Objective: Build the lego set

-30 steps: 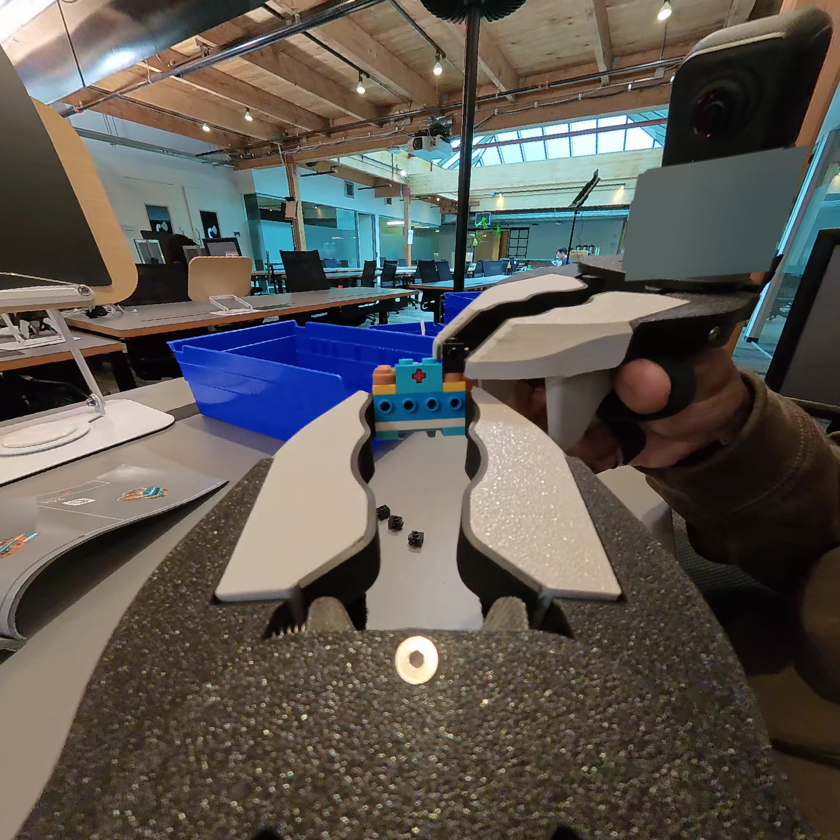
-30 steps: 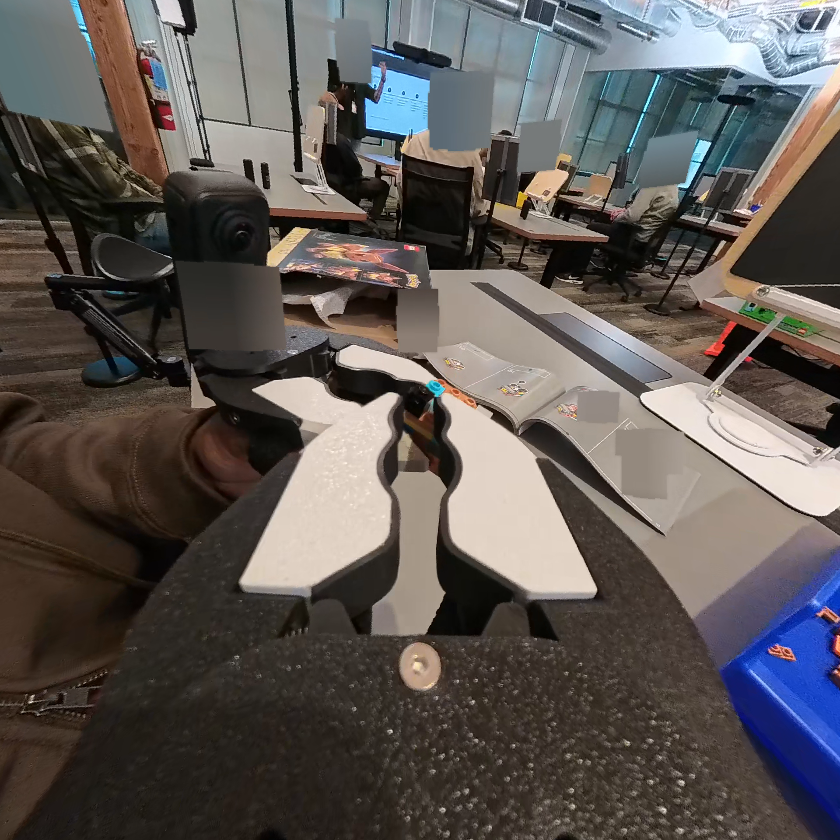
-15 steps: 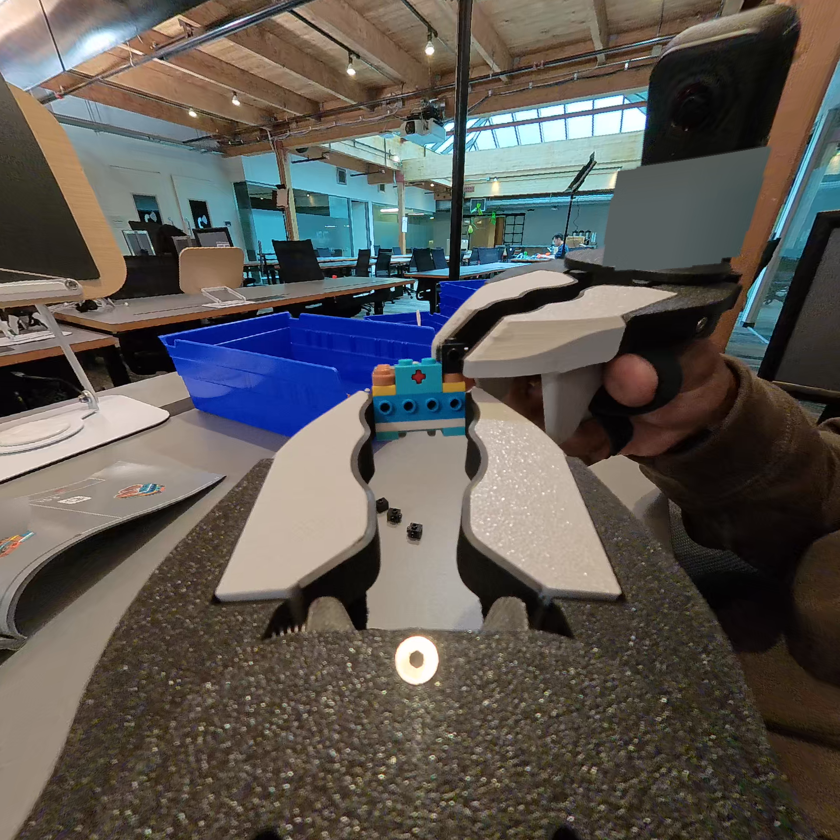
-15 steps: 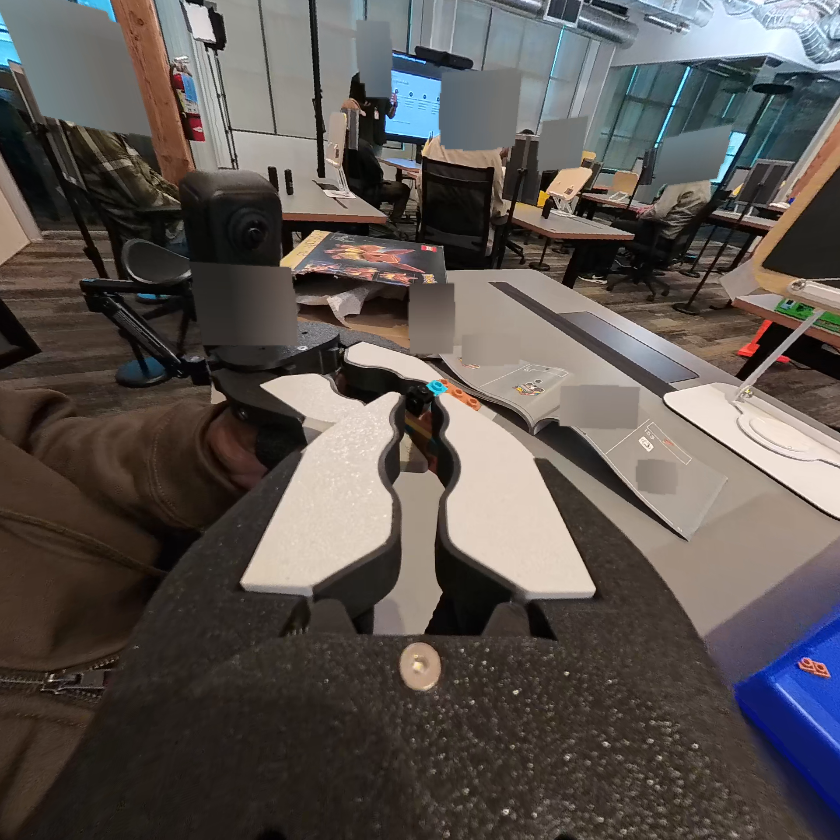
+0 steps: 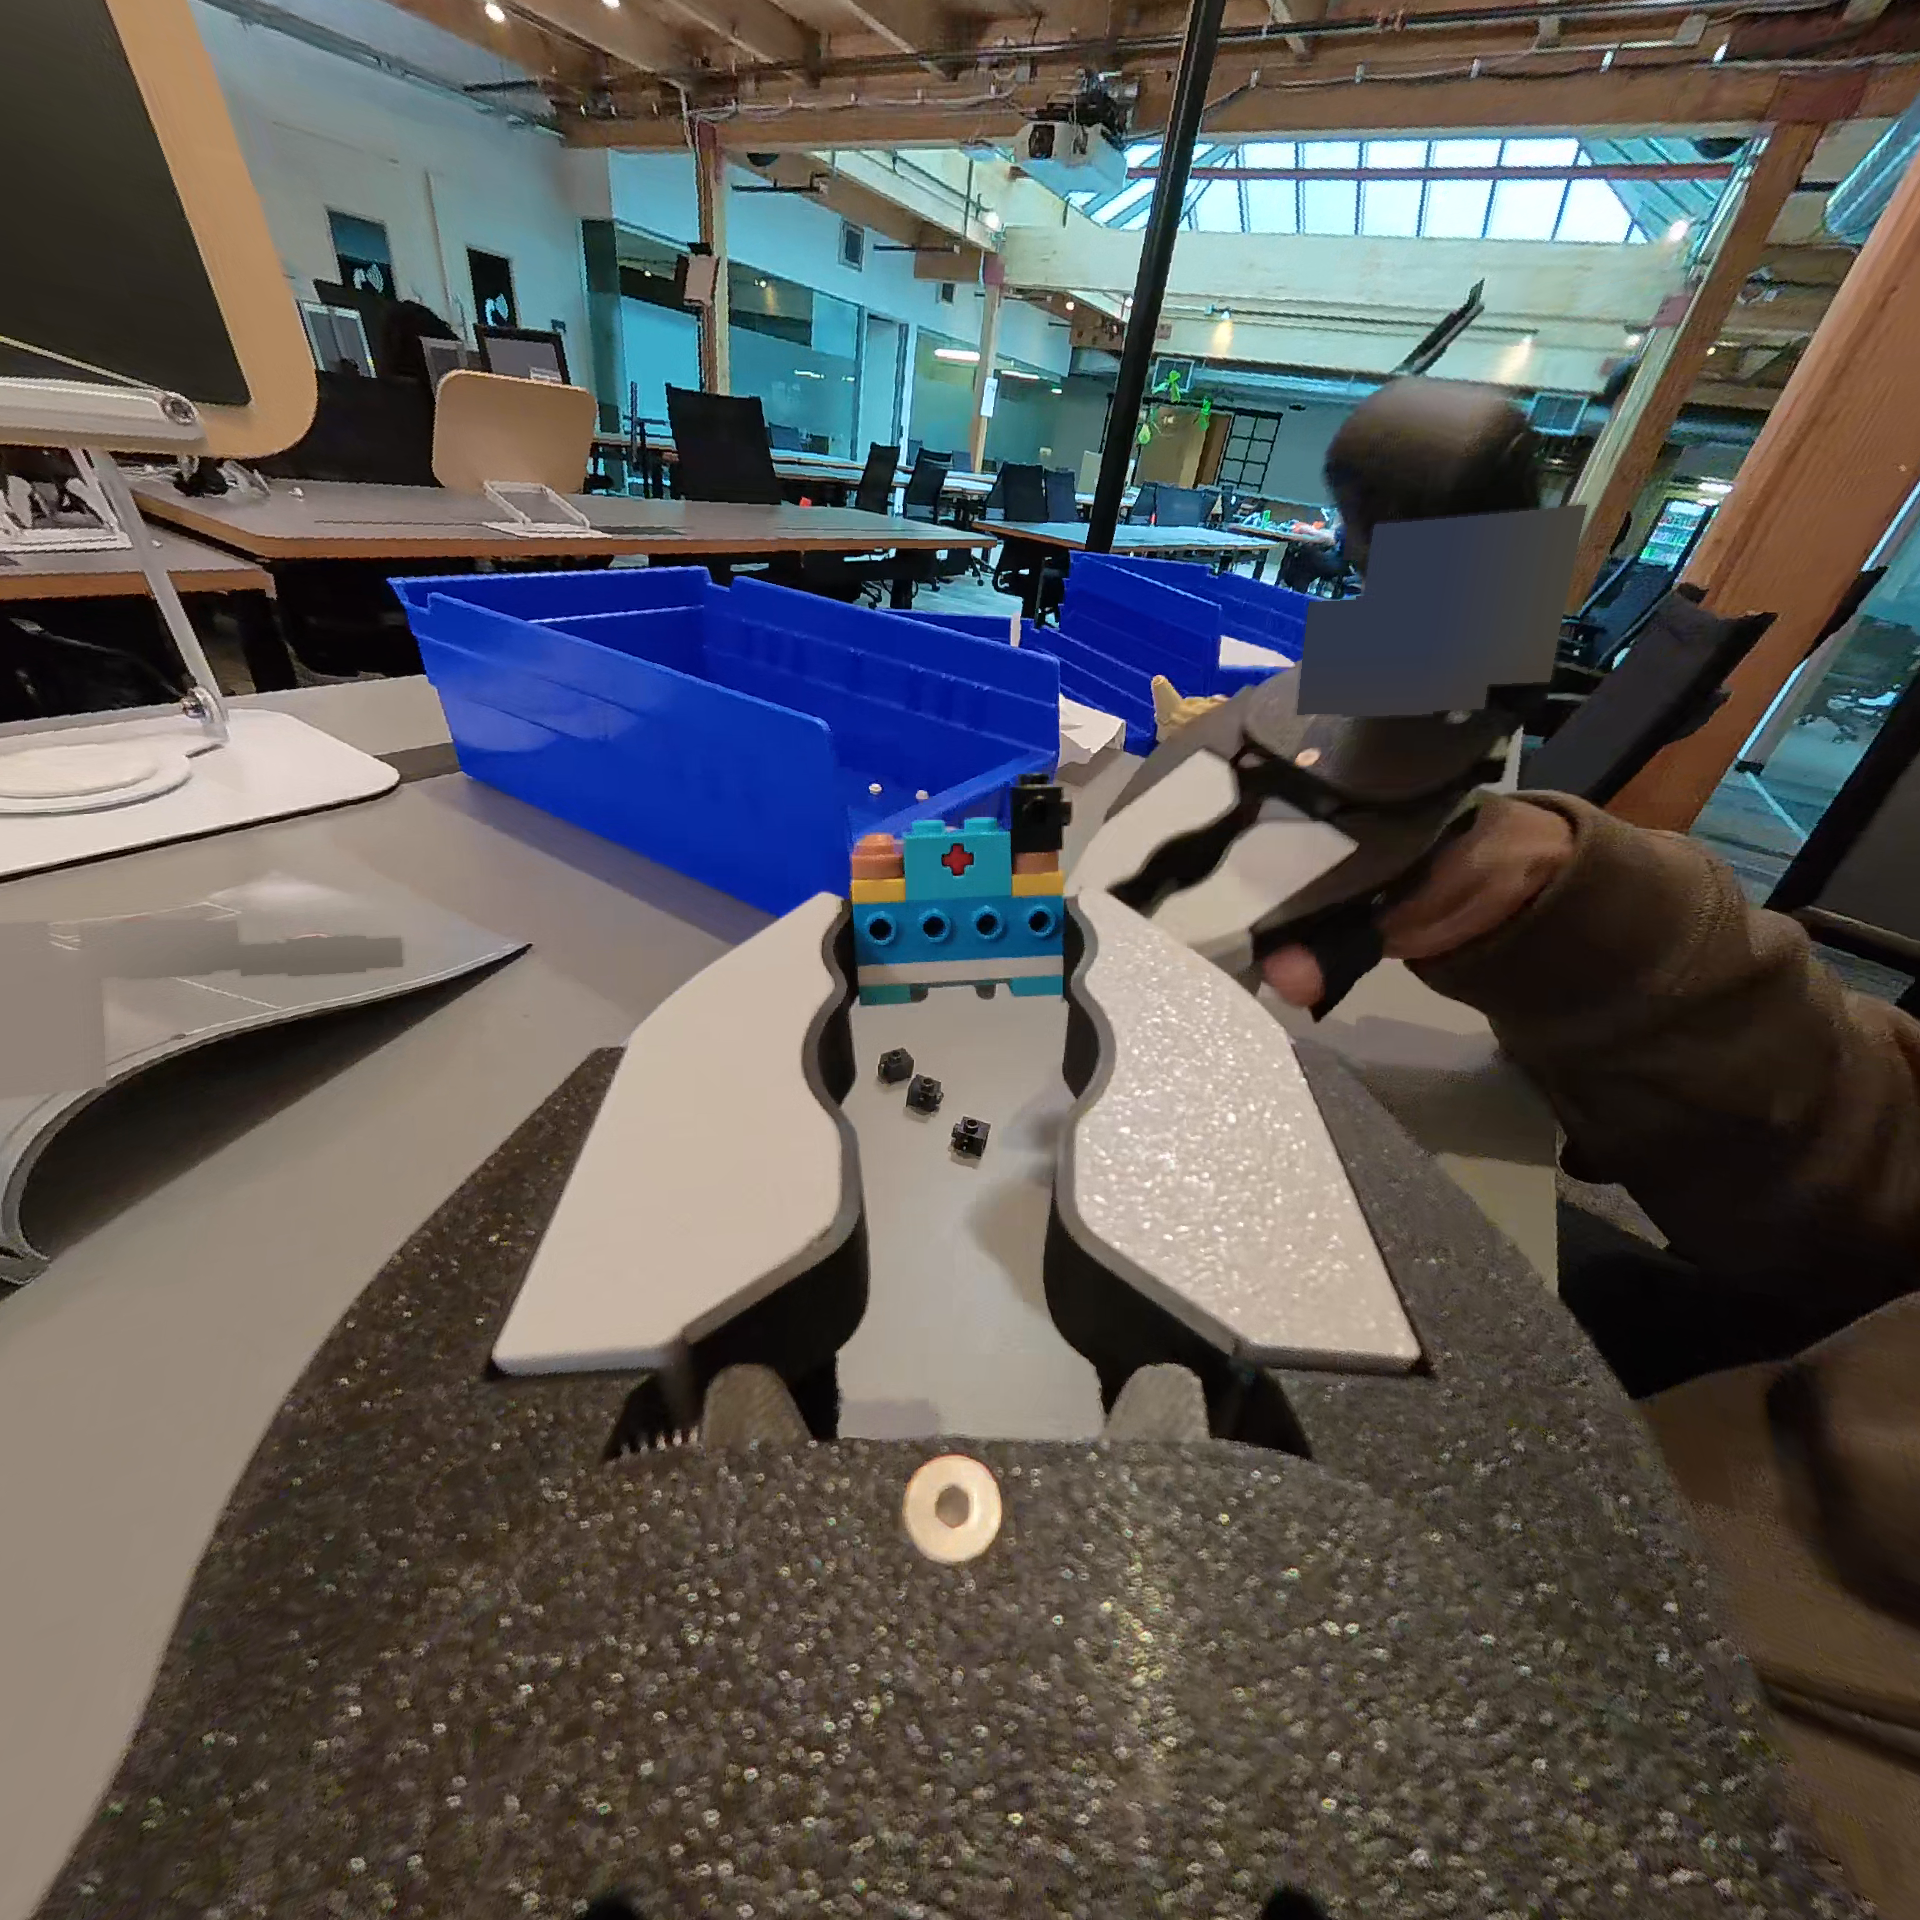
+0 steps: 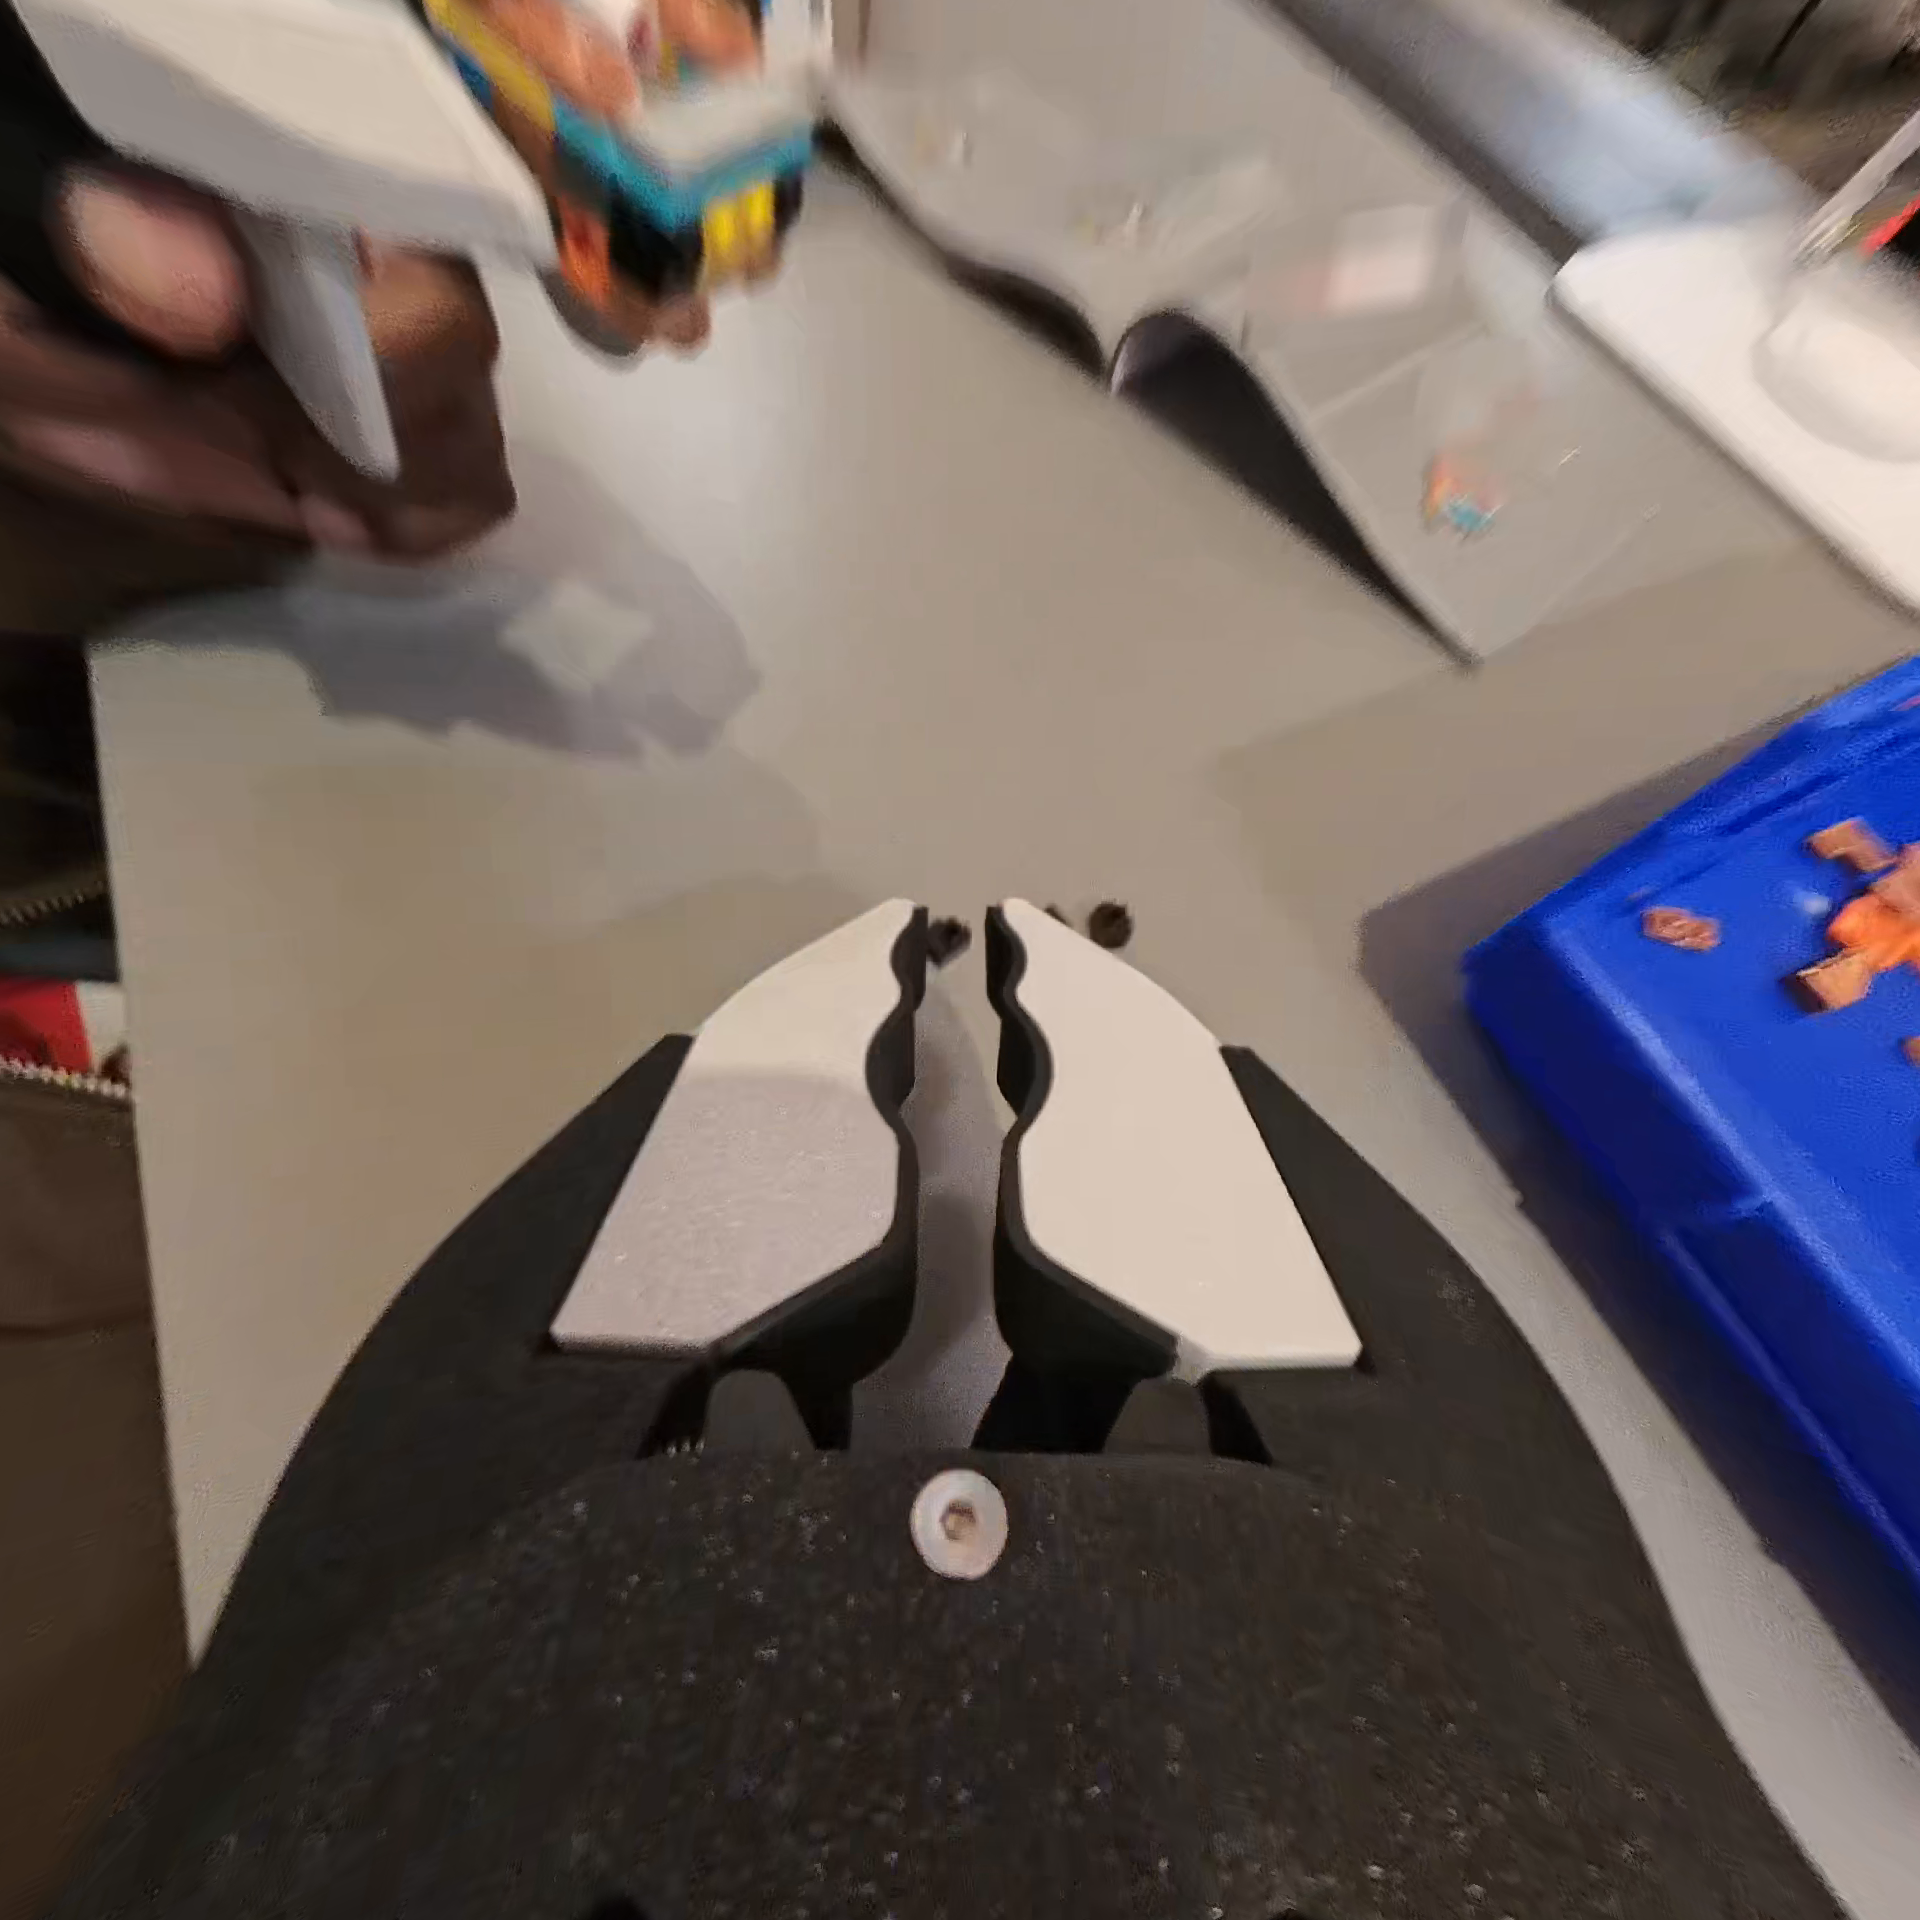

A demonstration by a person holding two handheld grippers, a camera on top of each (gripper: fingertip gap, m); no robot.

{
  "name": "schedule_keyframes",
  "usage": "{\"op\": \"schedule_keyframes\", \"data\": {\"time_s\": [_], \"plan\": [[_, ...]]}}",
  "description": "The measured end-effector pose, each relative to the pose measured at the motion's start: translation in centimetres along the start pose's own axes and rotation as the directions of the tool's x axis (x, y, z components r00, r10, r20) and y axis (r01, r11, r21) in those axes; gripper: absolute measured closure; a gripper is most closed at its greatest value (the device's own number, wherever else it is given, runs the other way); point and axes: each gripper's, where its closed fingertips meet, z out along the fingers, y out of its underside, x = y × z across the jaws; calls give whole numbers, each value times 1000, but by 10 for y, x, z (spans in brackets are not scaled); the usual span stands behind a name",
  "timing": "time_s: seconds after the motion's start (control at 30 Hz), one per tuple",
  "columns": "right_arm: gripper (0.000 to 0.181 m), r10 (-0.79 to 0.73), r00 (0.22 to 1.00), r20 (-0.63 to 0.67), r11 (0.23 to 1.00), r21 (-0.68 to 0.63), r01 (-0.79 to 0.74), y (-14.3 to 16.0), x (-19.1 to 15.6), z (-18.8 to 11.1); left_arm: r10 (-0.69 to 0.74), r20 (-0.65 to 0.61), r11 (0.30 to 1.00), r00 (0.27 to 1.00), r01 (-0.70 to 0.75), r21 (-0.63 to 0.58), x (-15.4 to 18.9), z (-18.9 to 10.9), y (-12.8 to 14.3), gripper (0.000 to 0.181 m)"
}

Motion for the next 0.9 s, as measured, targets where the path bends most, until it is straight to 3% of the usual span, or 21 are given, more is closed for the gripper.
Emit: {"op": "schedule_keyframes", "data": {"time_s": [0.13,0.47,0.9], "plan": [[171,-14,1000,13,990,-138,16,25,-4,22,-5,-13,1000,1000,5,-12,2,2,3,144],[167,-6,999,-32,972,-236,-2,38,0,43,-1,-22,1000,1000,0,-19,4,1,5,144],[171,-1,999,-34,980,-200,-6,30,4,43,-6,-26,1000,1000,5,-23,5,2,5,144]]}}
